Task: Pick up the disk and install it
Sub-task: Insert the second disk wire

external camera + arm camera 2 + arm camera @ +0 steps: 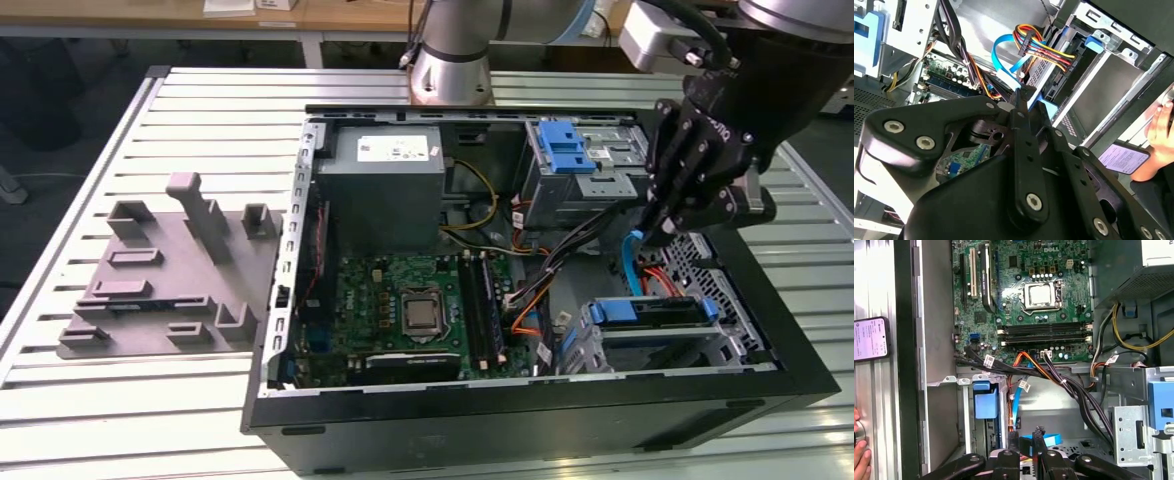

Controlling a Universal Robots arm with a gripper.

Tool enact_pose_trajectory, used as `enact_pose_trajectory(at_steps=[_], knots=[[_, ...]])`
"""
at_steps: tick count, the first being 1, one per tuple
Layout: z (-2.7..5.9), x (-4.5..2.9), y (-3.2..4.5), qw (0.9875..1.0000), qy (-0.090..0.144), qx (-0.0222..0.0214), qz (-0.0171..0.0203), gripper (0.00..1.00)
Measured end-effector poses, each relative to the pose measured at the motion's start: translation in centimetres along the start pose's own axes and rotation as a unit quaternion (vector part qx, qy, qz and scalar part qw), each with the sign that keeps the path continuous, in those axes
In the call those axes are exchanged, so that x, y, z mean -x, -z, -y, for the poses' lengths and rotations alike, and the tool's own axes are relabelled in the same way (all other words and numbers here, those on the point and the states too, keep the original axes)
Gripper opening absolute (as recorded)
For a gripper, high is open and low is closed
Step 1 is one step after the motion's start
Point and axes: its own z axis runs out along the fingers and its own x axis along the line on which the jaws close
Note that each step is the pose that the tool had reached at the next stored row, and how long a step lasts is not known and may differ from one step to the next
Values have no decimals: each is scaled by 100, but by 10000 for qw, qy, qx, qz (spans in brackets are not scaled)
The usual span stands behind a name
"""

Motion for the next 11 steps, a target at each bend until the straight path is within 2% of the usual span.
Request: enact_pose_trajectory(at_steps=[11], knots=[[-4, 29, 44, 10000, 0, 0, -1, 25]])
